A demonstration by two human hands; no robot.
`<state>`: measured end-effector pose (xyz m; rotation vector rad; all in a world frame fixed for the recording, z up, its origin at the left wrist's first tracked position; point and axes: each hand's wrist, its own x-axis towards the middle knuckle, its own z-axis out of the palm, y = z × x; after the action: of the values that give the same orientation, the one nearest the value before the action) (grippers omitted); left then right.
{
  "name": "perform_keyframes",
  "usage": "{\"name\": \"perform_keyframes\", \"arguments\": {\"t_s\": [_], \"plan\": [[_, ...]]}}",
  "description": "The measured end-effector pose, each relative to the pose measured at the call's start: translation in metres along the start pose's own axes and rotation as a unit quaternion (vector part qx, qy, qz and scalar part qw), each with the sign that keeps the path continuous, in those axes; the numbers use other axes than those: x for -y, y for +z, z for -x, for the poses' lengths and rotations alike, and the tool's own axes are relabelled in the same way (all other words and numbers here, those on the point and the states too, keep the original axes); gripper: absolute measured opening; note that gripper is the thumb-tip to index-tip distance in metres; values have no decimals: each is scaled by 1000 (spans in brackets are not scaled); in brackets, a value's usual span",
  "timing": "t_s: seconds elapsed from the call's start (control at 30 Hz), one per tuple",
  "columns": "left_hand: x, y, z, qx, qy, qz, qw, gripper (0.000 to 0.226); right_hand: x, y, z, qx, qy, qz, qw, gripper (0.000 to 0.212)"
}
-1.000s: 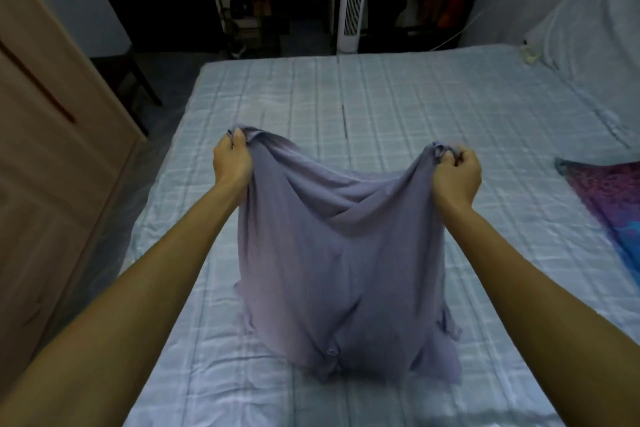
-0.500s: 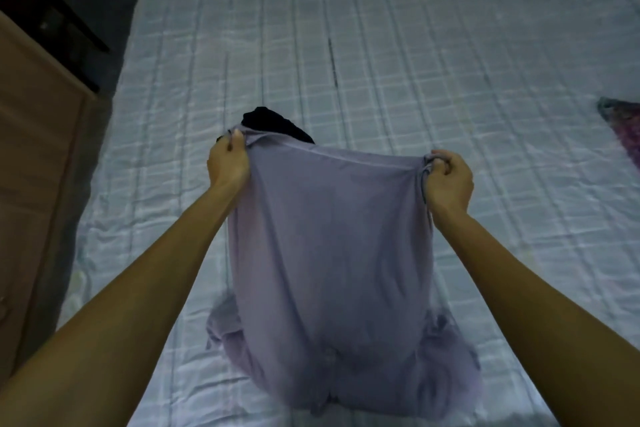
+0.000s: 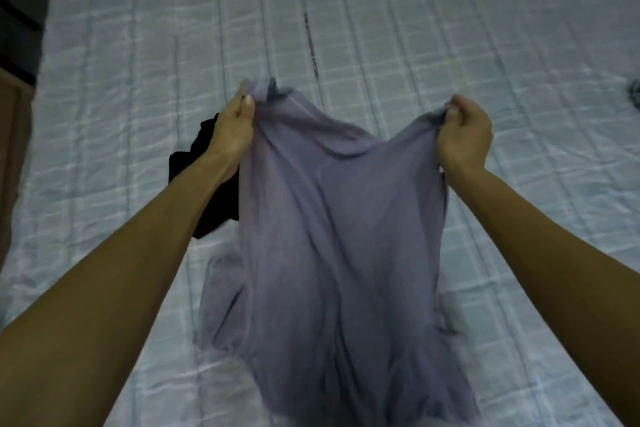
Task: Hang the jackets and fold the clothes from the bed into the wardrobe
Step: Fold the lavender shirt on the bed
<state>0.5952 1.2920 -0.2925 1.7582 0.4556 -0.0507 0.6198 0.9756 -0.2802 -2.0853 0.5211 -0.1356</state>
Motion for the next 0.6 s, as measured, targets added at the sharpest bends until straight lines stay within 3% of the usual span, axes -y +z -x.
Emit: {"name": "perform_keyframes", "arguments": {"t_s": [0.17,0.3,0.47,0.53,0.6], "plan": [[42,24,1,24,0,0,1000,68,-42,17,30,78,-101,29,991,44],[112,53,83,-12,-48,-132,990,54,-113,30,100,140,-82,67,984,50],[199,47,210,-66,14,-251,966,28,-189,22,199,177,-71,132,973,42],[212,39,260,-25,26,-293,955,23,-209,13,238,215,-85,153,961,43],[228,33,297,68,32,-318,945,27,-220,5,272,243,-128,193,942,33]]}}
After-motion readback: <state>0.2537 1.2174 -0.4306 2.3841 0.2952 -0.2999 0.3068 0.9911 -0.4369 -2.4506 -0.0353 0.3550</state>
